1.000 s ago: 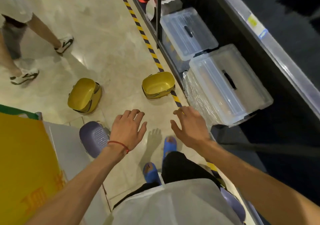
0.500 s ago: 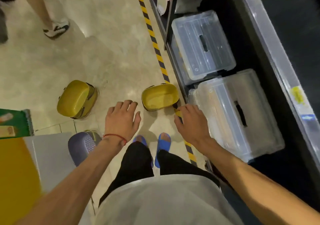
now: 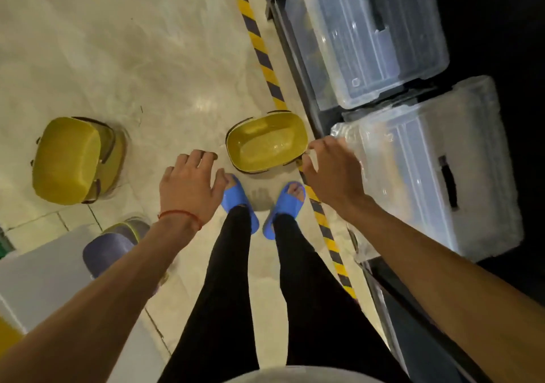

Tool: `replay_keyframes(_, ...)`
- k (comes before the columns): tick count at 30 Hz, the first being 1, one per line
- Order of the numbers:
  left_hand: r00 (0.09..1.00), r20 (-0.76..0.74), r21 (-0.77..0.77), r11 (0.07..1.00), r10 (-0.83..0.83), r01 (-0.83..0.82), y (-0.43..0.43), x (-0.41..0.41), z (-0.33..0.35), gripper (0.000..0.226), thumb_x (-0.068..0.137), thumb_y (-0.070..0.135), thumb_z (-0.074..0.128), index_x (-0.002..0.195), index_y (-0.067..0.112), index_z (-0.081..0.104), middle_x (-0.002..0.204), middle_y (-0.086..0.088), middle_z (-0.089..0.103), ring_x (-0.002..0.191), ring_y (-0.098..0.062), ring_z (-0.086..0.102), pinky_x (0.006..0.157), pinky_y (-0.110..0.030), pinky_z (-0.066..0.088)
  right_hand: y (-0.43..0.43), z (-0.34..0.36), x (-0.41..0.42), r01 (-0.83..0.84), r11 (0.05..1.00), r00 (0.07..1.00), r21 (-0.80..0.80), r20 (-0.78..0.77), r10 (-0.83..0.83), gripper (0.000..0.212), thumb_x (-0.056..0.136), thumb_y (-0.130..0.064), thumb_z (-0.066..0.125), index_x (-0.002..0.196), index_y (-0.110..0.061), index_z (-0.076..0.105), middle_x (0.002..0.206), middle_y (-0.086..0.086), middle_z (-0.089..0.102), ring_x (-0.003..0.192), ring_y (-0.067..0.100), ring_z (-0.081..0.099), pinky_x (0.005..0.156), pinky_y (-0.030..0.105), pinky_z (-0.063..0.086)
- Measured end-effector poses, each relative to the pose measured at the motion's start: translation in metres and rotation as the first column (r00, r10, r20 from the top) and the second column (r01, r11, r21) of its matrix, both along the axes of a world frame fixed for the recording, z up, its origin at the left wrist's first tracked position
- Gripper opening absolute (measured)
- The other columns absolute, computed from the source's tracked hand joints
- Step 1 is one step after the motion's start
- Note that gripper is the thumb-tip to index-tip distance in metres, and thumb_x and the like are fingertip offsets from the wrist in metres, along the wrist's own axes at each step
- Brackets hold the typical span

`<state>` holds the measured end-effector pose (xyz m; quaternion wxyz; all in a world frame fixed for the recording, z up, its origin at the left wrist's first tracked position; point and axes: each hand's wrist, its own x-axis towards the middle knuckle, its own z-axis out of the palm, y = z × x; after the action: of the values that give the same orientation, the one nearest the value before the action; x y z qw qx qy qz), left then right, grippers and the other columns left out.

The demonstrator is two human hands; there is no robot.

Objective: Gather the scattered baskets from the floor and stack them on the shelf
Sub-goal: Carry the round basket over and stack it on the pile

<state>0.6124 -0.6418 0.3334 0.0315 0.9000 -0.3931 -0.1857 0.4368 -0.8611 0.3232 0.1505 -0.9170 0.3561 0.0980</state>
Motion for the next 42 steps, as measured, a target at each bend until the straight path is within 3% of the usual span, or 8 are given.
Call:
replay_keyframes(5, 0.969, -0.142, 0.062, 0.979, 0.202, -0.195, -0.022, 0.007, -0.095, 0.038, 0.098, 0.041, 0.046, 0.123, 0.017, 0.059, 0.119, -0.007, 0.061, 0.108, -0.032, 0.055, 0.076, -0.044, 0.046, -0.023, -0.099, 0.008, 0.173, 0.969, 0.985, 0.178, -0.004, -0.175, 0.034, 0.1, -0.035, 0.054, 0.124, -0.012, 0.062, 0.124, 0.009, 0.061, 0.118, 0.028, 0.053, 0.088, 0.042, 0.048)
replay_keyframes(11, 0.821, -0.283, 0.164, 0.868, 0.496, -0.469, -0.044, -0.011, -0.228, 0.045, 0.1, 0.051, 0.038, 0.129, 0.021, 0.054, 0.13, -0.002, 0.057, 0.118, -0.028, 0.053, 0.086, -0.044, 0.044, -0.043, -0.238, 0.004, 0.323, 0.907, 0.946, 0.268, -0.096, -0.309, 0.05, 0.099, -0.041, 0.05, 0.139, -0.011, 0.05, 0.138, 0.01, 0.053, 0.128, 0.029, 0.05, 0.1, 0.047, 0.048)
replay_keyframes(17, 0.449, -0.475, 0.16, 0.576, 0.757, -0.802, -0.066, -0.016, -0.344, 0.061, 0.101, 0.055, 0.037, 0.144, 0.012, 0.042, 0.143, -0.004, 0.049, 0.126, -0.02, 0.051, 0.098, -0.028, 0.037, -0.083, -0.341, 0.007, 0.422, 0.864, 0.907, 0.274, -0.11, -0.407, 0.06, 0.105, -0.051, 0.038, 0.151, -0.013, 0.038, 0.152, 0.012, 0.044, 0.136, 0.03, 0.047, 0.107, 0.048, 0.045)
replay_keyframes(22, 0.325, -0.518, 0.123, 0.445, 0.791, -0.887, -0.087, -0.02, -0.387, 0.044, 0.107, 0.043, 0.026, 0.135, 0.019, 0.05, 0.123, 0.002, 0.056, 0.11, -0.018, 0.05, 0.089, -0.023, 0.03, -0.098, -0.378, 0.017, 0.524, 0.587, 0.796, 0.617, -0.109, -0.595, 0.051, 0.11, -0.048, 0.025, 0.146, -0.024, 0.05, 0.146, 0.002, 0.055, 0.132, 0.015, 0.051, 0.109, 0.029, 0.039)
replay_keyframes(28, 0.261, -0.466, 0.173, 0.376, 0.846, -0.91, -0.086, -0.018, -0.385, 0.042, 0.107, 0.042, 0.03, 0.135, 0.024, 0.055, 0.138, -0.002, 0.058, 0.128, -0.026, 0.049, 0.101, -0.028, 0.032, -0.092, -0.375, 0.022, 0.6, 0.489, 0.7, 0.633, -0.12, -0.704, 0.045, 0.112, -0.034, 0.026, 0.144, -0.013, 0.05, 0.126, -0.007, 0.05, 0.116, 0.007, 0.046, 0.101, 0.024, 0.035)
replay_keyframes(33, 0.215, -0.432, 0.161, 0.309, 0.876, -0.937, -0.076, -0.019, -0.335, 0.044, 0.103, 0.049, 0.036, 0.131, 0.028, 0.062, 0.13, -0.001, 0.065, 0.123, -0.027, 0.055, 0.108, -0.041, 0.039, -0.072, -0.326, 0.01, 0.654, 0.452, 0.638, 0.607, -0.121, -0.76, 0.036, 0.112, -0.033, 0.03, 0.114, -0.013, 0.059, 0.103, 0.001, 0.057, 0.097, 0.021, 0.055, 0.093, 0.04, 0.046)
replay_keyframes(38, 0.29, -0.42, 0.175, 0.39, 0.86, -0.904, -0.054, -0.016, -0.252, 0.052, 0.099, 0.06, 0.038, 0.131, 0.029, 0.063, 0.13, -0.002, 0.066, 0.122, -0.028, 0.056, 0.108, -0.044, 0.041, -0.055, -0.252, -0.005, 0.708, 0.454, 0.592, 0.54, -0.104, -0.799, 0.041, 0.111, -0.033, 0.032, 0.118, -0.004, 0.06, 0.103, 0.004, 0.058, 0.094, 0.02, 0.054, 0.09, 0.037, 0.044)
replay_keyframes(42, 0.312, -0.429, 0.175, 0.417, 0.848, -0.892, -0.042, -0.012, -0.185, 0.051, 0.1, 0.058, 0.038, 0.128, 0.025, 0.066, 0.125, -0.004, 0.068, 0.114, -0.028, 0.059, 0.096, -0.036, 0.043, -0.033, -0.189, -0.012, 0.718, 0.484, 0.595, 0.5, -0.08, -0.8, 0.033, 0.111, -0.032, 0.033, 0.106, -0.013, 0.061, 0.099, 0.004, 0.056, 0.09, 0.018, 0.051, 0.08, 0.029, 0.038)
